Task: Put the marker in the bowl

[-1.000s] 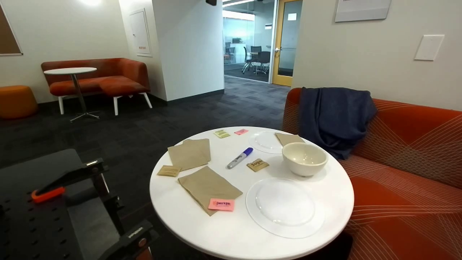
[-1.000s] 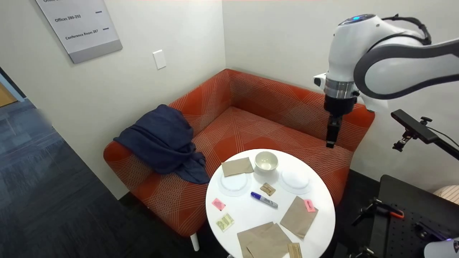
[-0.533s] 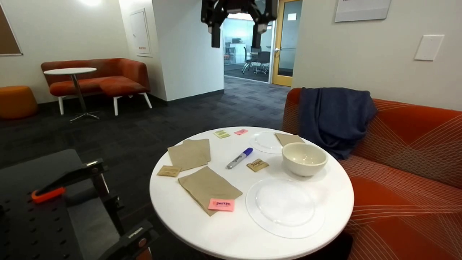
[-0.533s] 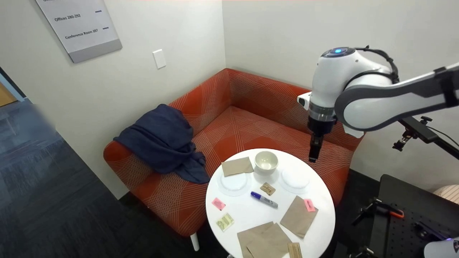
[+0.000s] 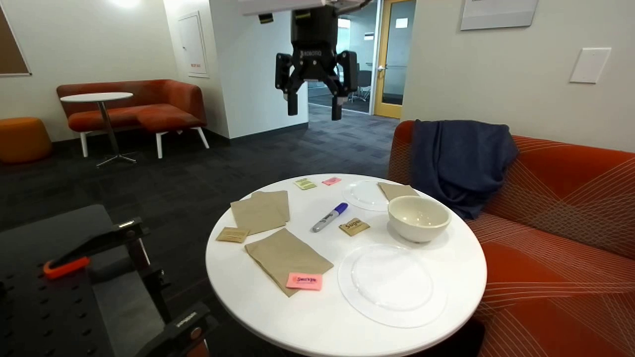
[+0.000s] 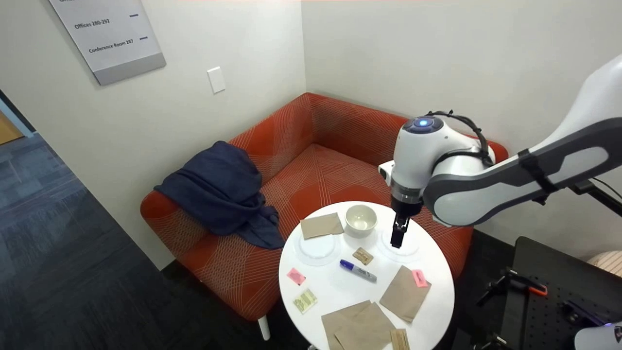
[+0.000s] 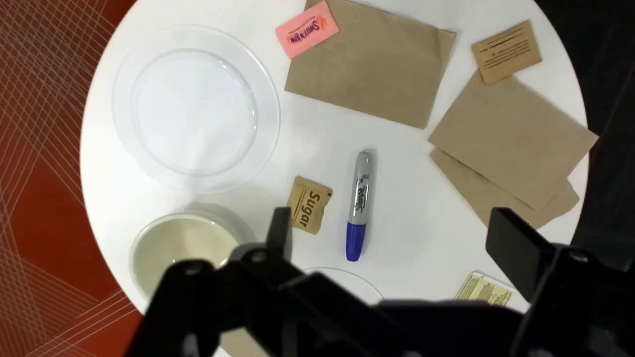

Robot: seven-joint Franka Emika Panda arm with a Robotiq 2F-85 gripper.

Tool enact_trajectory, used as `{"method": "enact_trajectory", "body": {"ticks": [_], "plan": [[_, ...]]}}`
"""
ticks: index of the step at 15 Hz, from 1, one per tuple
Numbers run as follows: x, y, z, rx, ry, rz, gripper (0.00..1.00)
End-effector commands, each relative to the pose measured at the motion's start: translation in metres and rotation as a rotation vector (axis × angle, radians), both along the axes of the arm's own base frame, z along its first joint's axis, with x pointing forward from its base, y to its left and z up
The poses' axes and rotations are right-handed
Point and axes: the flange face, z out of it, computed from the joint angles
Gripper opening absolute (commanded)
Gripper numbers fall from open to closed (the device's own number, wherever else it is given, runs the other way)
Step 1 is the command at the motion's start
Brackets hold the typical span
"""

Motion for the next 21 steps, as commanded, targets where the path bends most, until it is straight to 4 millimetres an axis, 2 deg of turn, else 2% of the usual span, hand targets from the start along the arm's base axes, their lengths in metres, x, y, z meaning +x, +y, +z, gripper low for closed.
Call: {"method": "enact_trajectory", "body": {"ticks": [1,14,21], "plan": [[0.014,0.011,-0.029,-0.025,-0.015,-0.043,1.00],[0.025,0.009,-0.141,-0.063,-0.037,-0.164,1.00],[0.049,0.021,-0.176,-0.096,-0.029,-0.179,1.00]]}}
